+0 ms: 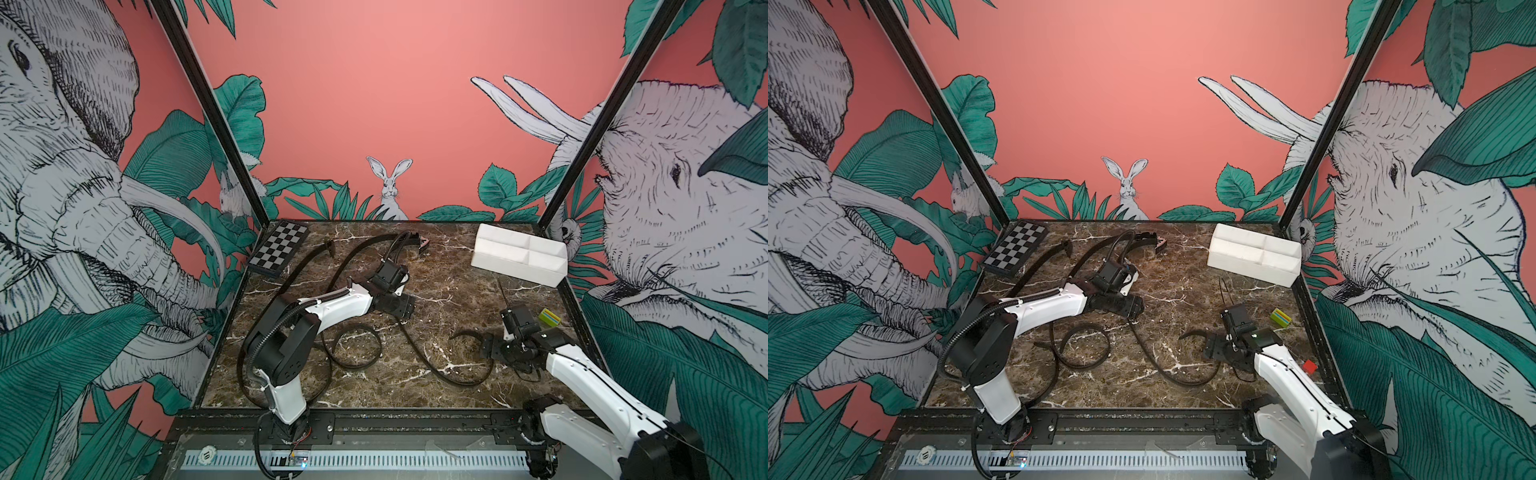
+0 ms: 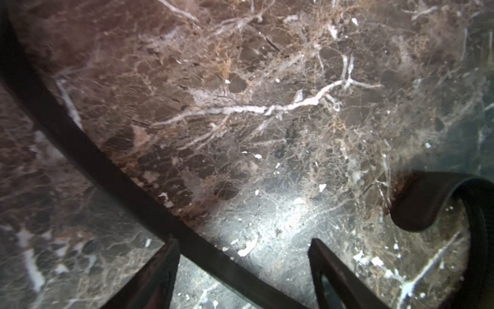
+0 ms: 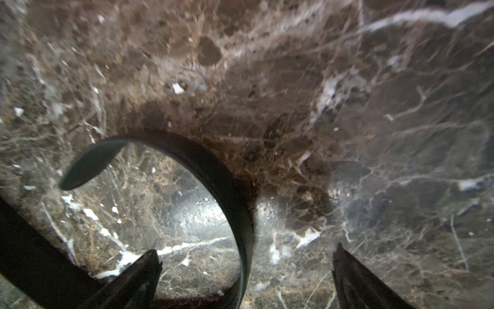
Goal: Place the belts into the storage roll
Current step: Roll the belt at the center of the board.
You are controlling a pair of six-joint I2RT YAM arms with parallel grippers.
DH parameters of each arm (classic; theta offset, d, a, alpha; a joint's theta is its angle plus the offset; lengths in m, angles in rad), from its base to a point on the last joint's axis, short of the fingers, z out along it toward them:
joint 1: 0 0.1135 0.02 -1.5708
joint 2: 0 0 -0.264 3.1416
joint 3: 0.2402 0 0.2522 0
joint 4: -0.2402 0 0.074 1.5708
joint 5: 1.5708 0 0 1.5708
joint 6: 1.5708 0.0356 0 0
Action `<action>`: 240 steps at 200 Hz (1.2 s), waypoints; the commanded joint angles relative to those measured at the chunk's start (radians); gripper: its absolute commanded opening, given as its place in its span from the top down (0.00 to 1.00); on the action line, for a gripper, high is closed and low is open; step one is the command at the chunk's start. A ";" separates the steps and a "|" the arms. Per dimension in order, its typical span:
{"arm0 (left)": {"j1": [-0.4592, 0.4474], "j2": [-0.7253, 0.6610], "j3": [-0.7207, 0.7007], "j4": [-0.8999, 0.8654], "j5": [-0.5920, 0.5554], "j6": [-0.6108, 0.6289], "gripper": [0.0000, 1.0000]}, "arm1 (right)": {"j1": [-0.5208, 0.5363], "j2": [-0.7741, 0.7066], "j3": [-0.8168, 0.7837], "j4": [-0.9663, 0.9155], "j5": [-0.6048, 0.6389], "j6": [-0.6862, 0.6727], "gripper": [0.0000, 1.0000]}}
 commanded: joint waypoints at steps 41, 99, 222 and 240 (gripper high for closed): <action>0.003 0.091 0.026 -0.078 -0.012 0.038 0.59 | 0.062 0.196 0.016 0.151 -0.043 -0.031 0.29; 0.154 0.078 -0.003 -0.064 -0.093 0.135 0.95 | 0.248 0.450 0.170 0.243 -0.110 -0.177 0.58; 0.189 0.156 0.142 0.009 0.064 0.229 0.55 | 0.485 0.698 0.553 0.127 -0.193 -0.386 0.40; 0.188 0.080 0.087 0.014 0.060 0.206 0.44 | 0.434 0.627 0.545 0.089 -0.208 -0.377 0.35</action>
